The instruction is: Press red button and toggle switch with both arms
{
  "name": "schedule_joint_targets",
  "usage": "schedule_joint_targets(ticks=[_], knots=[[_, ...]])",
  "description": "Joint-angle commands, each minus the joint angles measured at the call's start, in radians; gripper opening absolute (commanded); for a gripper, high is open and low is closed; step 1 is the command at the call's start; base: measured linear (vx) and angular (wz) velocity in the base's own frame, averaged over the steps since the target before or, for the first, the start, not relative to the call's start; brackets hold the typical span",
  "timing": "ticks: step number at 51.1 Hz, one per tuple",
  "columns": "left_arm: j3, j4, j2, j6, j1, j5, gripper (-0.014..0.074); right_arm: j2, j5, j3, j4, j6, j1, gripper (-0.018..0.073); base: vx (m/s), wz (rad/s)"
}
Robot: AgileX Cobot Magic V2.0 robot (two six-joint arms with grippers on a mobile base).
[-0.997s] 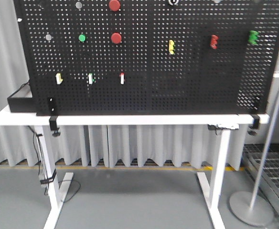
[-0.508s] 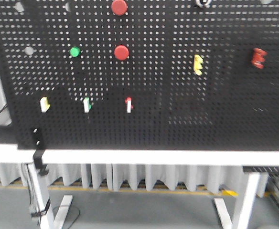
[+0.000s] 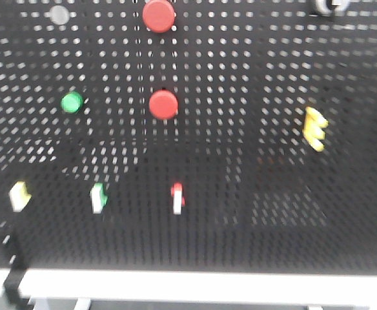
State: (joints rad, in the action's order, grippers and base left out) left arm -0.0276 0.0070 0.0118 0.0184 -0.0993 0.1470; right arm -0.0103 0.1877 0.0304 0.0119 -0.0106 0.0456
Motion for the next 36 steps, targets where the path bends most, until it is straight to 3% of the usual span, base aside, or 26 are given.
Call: schedule_joint_targets(ticks=[1, 17, 36], knots=[[-0.034, -0.001, 0.016, -0.004, -0.003, -0.084, 0.0001, -0.017, -0.080, 0.012, -0.004, -0.004, 0.007, -0.0003, 0.35, 0.03], [-0.034, -0.001, 0.016, -0.004, -0.003, -0.084, 0.0001, -0.017, -0.080, 0.012, -0.004, -0.004, 0.007, -0.0003, 0.25, 0.01], [-0.034, -0.001, 0.016, -0.004, -0.003, -0.084, 0.0001, -0.017, -0.080, 0.012, -0.004, -0.004, 0.007, -0.0003, 0.07, -0.03]])
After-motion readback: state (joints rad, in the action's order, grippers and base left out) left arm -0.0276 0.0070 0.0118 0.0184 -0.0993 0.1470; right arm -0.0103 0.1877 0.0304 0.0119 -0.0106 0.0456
